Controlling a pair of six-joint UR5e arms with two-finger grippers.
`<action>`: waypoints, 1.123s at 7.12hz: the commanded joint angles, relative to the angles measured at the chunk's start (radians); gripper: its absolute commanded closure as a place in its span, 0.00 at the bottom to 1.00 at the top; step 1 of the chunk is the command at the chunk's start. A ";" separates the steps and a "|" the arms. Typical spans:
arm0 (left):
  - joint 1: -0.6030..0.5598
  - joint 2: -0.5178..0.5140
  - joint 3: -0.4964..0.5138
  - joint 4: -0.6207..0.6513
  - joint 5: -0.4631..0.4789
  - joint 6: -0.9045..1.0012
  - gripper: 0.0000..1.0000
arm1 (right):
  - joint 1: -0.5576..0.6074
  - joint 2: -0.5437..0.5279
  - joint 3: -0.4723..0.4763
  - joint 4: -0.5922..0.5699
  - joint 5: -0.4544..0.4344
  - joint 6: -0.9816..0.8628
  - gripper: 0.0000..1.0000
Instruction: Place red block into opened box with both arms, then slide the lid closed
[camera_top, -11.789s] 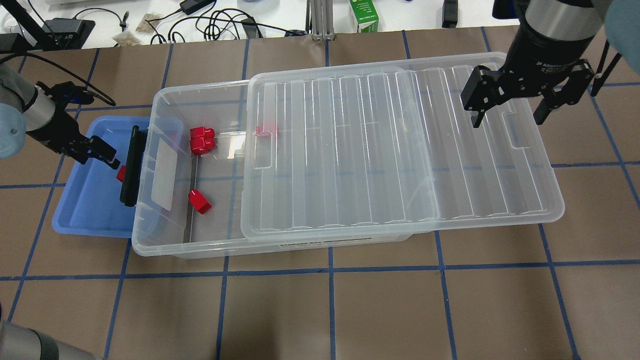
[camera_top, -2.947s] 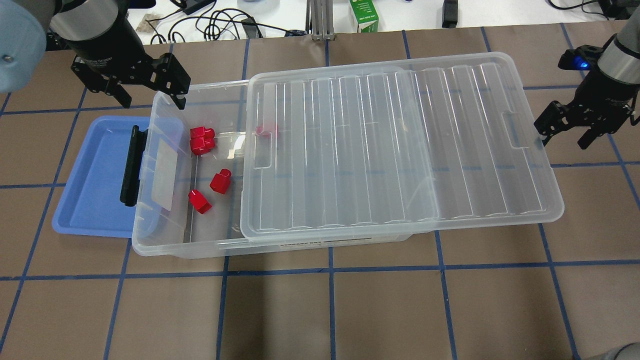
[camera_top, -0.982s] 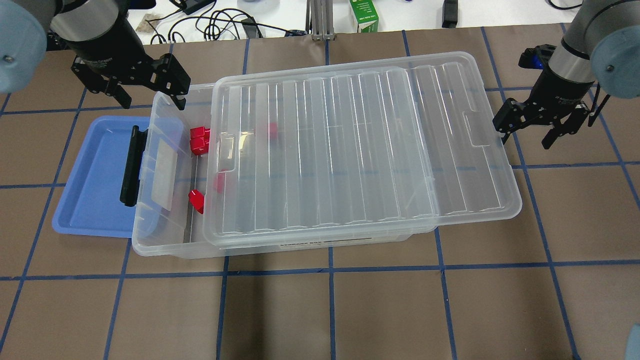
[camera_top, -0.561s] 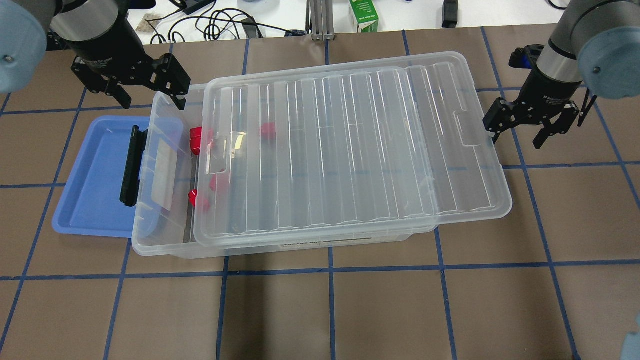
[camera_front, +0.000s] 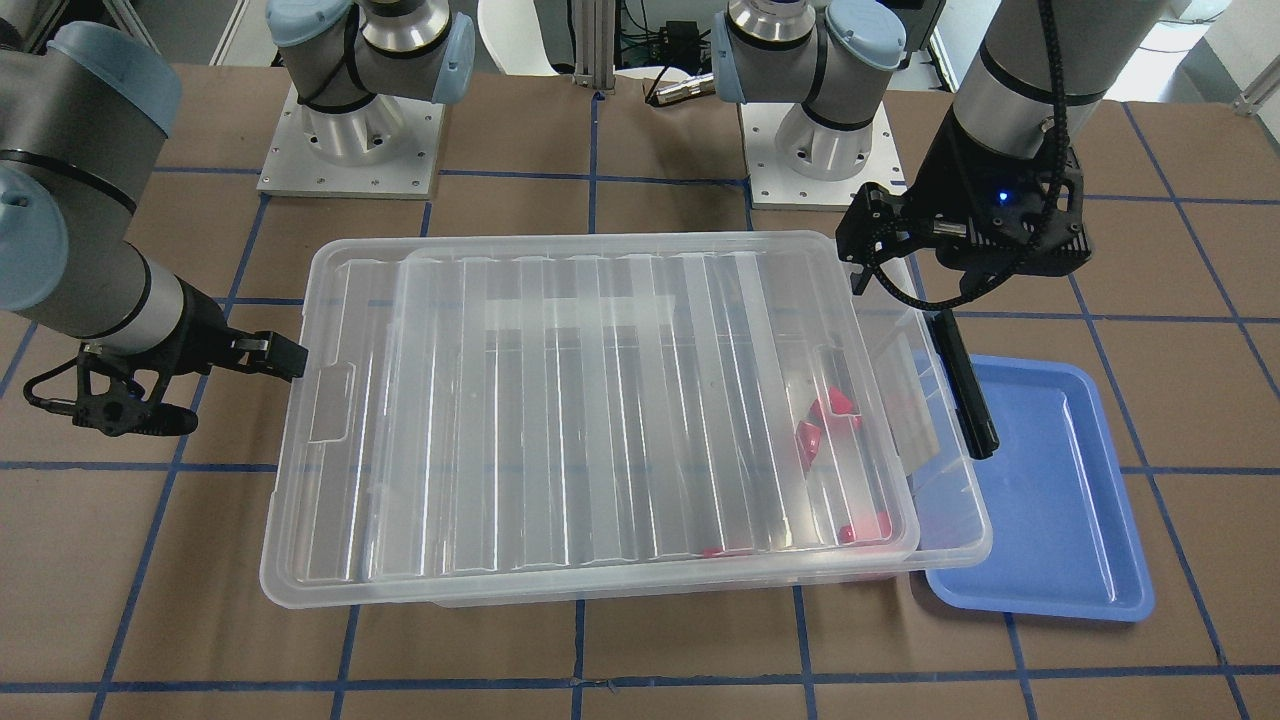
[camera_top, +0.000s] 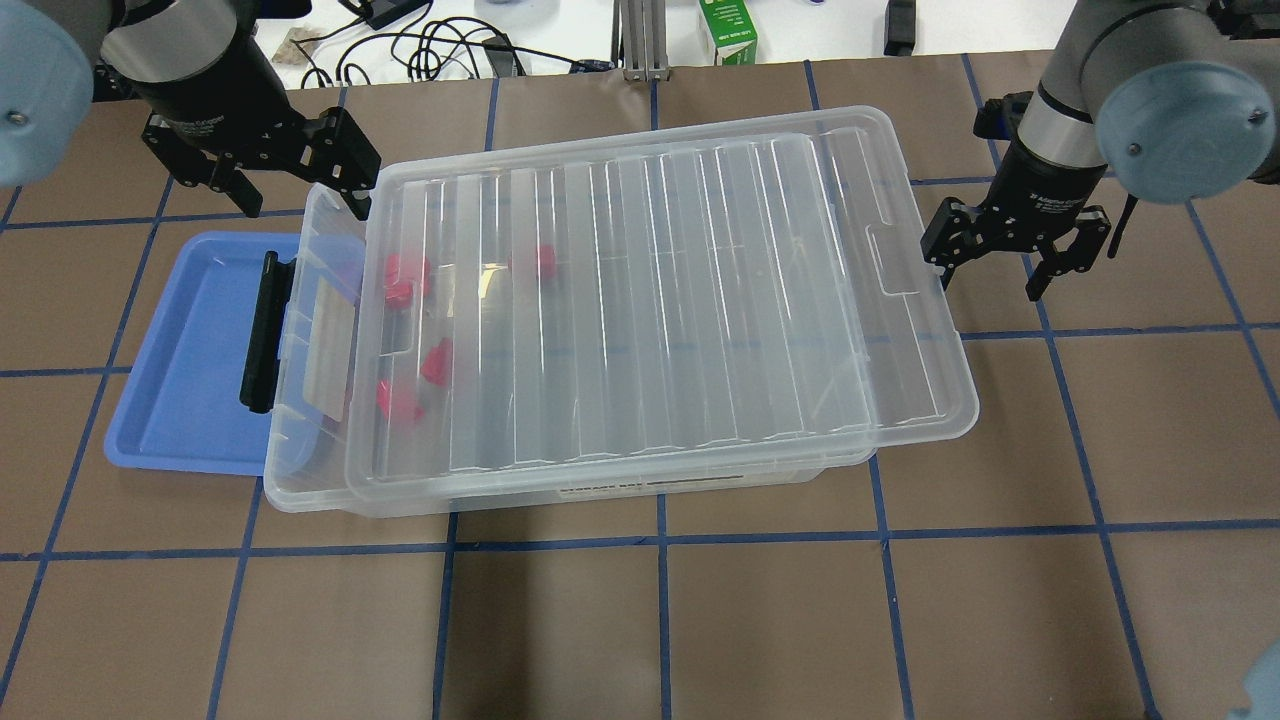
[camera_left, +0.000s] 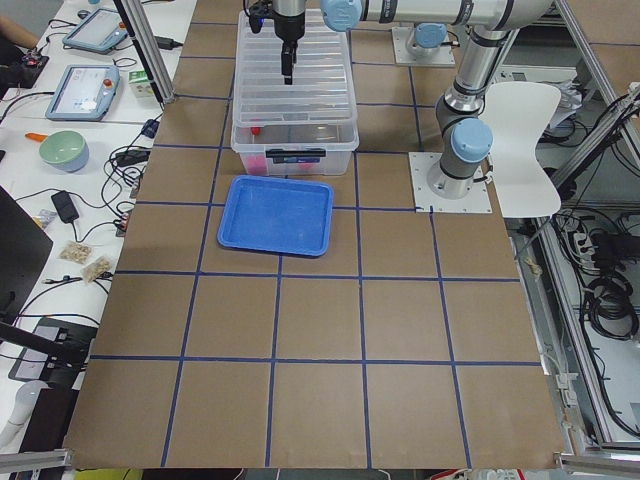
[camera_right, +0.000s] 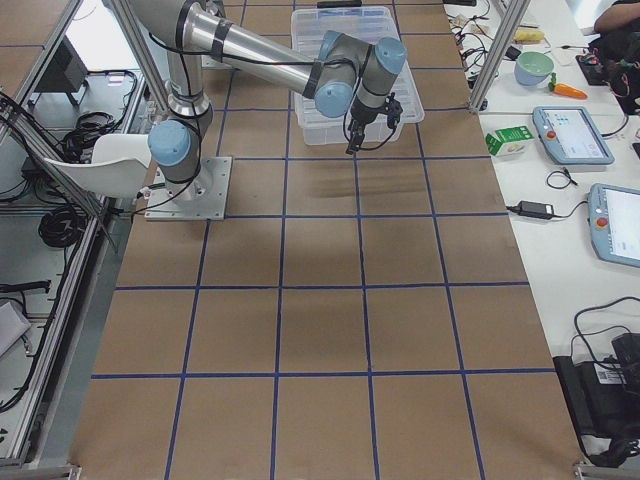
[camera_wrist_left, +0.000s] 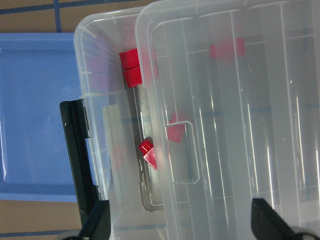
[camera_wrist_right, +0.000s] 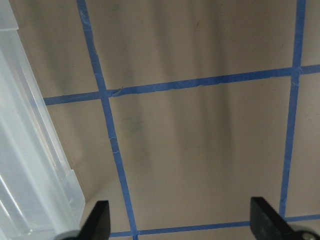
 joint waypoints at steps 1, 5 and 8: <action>0.000 0.000 0.000 0.000 0.000 0.000 0.00 | 0.037 0.003 0.000 -0.001 0.000 0.061 0.00; 0.000 0.000 0.000 0.000 0.000 0.000 0.00 | 0.046 0.006 0.000 -0.001 0.002 0.063 0.00; 0.000 0.000 0.000 0.000 0.000 0.000 0.00 | 0.046 -0.006 -0.023 -0.001 -0.001 0.063 0.00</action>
